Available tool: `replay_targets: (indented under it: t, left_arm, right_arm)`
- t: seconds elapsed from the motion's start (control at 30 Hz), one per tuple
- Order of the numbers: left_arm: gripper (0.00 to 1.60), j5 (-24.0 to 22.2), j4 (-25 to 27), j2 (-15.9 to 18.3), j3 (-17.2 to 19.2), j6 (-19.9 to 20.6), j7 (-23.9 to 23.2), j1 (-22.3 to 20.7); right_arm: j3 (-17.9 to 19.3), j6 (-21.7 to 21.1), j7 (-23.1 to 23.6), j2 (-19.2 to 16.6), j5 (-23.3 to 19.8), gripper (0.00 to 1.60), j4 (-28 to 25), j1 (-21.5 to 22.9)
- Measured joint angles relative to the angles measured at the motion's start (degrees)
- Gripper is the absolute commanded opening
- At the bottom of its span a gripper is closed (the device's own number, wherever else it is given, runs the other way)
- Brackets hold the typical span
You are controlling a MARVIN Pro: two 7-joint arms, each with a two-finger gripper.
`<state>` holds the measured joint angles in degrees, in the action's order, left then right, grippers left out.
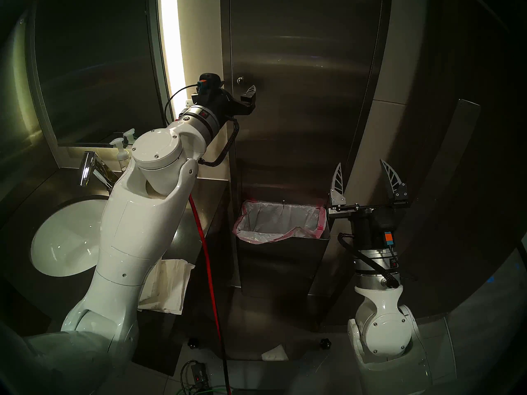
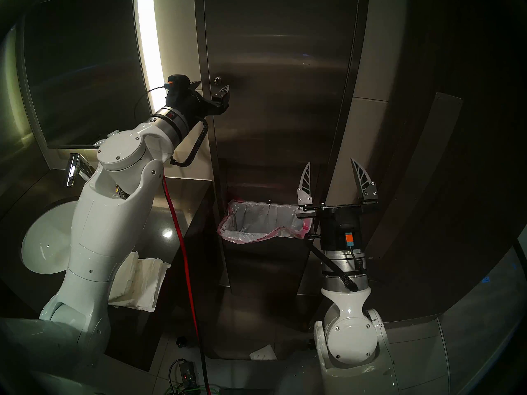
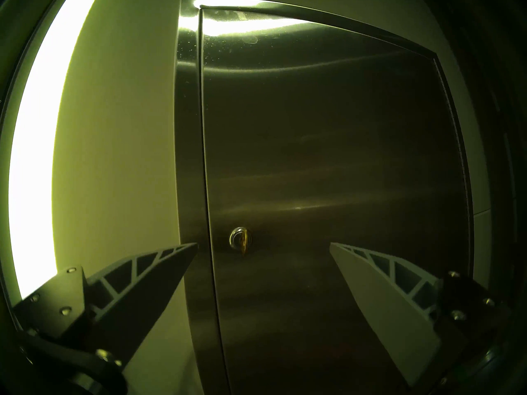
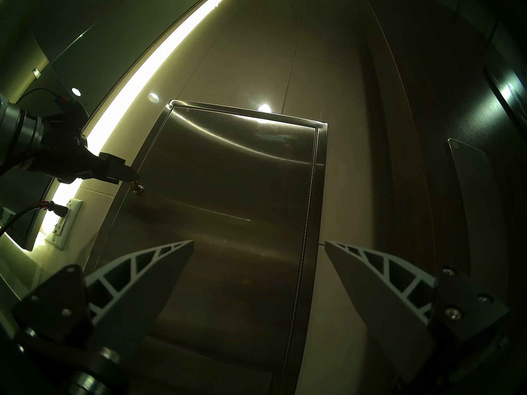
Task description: Twist key and close towel dispenser
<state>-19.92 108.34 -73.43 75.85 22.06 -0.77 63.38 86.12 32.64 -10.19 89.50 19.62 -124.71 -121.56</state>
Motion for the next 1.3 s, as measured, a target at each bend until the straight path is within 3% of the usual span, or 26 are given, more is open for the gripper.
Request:
replay_targets:
  t: [0.37,0.4,0.53,0.57,0.6,0.7,0.73,0.8,1.13,1.3]
  left_arm:
    - [1.6,-0.1,-0.9,-0.7,-0.1,0.1,-0.9,-1.6]
    - [1.37,-0.1,-0.9,-0.7,-0.1,0.1,-0.9,-1.6]
    - [1.03,-0.6,-0.8,-0.9,0.1,0.7,-1.2,-1.8]
    - [0.73,-0.8,-0.7,-0.9,0.2,1.1,-1.3,-1.8]
    - [0.67,-1.0,-0.7,-0.9,0.2,1.3,-1.4,-1.8]
    - [0.78,-1.6,-0.6,-1.0,0.4,2.4,-1.6,-1.8]
    - [1.1,-1.9,-0.6,-1.1,0.5,2.7,-1.7,-1.8]
    - [1.25,-2.4,-0.7,-1.2,0.7,3.3,-2.0,-1.8]
    - [1.25,-3.7,-1.1,-1.6,1.0,4.8,-3.0,-2.0]
    - [1.4,-4.1,-2.6,-1.8,1.2,5.1,-3.4,-2.6]
  right_arm:
    - [-0.1,-0.1,-0.1,-0.1,0.0,1.6,0.0,0.0]
    - [-0.1,-0.1,-0.2,-0.2,0.0,1.6,0.0,0.0]
    - [-0.1,-0.1,-0.2,-0.2,0.0,1.6,0.0,0.0]
    - [-0.1,-0.1,-0.2,-0.2,0.0,1.6,0.0,0.0]
    - [-0.1,-0.1,-0.2,-0.2,0.0,1.6,0.0,0.0]
    - [-0.1,-0.2,-0.3,-0.3,0.0,1.6,0.0,0.0]
    - [-0.1,-0.2,-0.3,-0.3,0.0,1.6,0.0,0.0]
    - [-0.1,-0.2,-0.3,-0.3,0.0,1.6,0.0,0.0]
    - [-0.2,-0.3,-0.5,-0.5,0.0,1.6,0.0,0.0]
    - [-0.2,-0.4,-0.6,-0.6,0.0,1.6,0.0,0.0]
